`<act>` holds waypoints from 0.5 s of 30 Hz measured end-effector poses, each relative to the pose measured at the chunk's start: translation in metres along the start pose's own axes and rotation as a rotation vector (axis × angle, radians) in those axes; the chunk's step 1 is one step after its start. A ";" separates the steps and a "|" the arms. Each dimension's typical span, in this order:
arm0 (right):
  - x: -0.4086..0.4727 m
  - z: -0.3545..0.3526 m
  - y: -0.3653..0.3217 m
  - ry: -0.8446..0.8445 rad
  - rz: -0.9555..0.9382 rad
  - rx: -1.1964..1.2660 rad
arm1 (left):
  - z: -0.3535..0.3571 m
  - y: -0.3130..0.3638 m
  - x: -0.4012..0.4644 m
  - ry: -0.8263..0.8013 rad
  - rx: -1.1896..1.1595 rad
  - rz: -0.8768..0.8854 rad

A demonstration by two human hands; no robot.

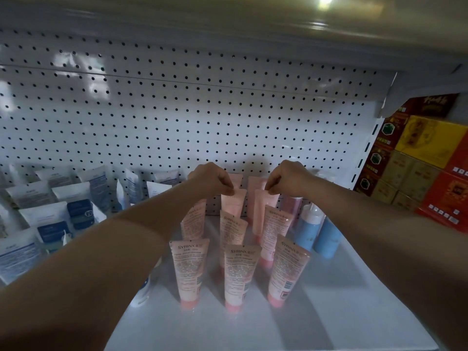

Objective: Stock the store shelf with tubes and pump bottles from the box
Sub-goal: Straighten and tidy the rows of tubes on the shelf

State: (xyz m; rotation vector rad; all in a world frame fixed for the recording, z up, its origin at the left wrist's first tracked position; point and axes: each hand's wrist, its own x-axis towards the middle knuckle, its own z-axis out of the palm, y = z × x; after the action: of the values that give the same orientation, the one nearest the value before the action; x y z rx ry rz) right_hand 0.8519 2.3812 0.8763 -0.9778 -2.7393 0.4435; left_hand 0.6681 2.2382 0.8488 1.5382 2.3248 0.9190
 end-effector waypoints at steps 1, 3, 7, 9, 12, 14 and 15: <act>0.000 0.000 0.000 0.001 0.004 0.000 | 0.000 0.000 0.000 -0.003 -0.004 0.000; 0.000 0.000 0.000 0.002 0.010 0.007 | -0.001 -0.001 -0.001 -0.008 -0.004 0.006; -0.002 0.002 -0.001 0.021 0.026 0.039 | 0.000 0.000 -0.003 0.000 0.004 0.011; -0.005 0.001 -0.002 0.056 0.019 0.062 | 0.000 0.000 -0.003 0.009 0.024 0.014; -0.012 -0.005 -0.004 0.087 -0.002 0.092 | -0.001 0.003 -0.005 0.047 0.024 0.009; -0.020 -0.009 -0.005 0.089 -0.004 0.097 | -0.003 0.005 -0.008 0.090 0.005 0.010; -0.024 -0.011 -0.005 0.085 -0.004 0.100 | -0.006 0.007 -0.010 0.105 -0.010 0.010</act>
State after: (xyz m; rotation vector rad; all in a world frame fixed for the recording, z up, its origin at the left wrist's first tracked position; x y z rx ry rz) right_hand 0.8703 2.3641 0.8868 -0.9439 -2.6158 0.5208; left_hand 0.6749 2.2286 0.8554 1.5339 2.3811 1.0358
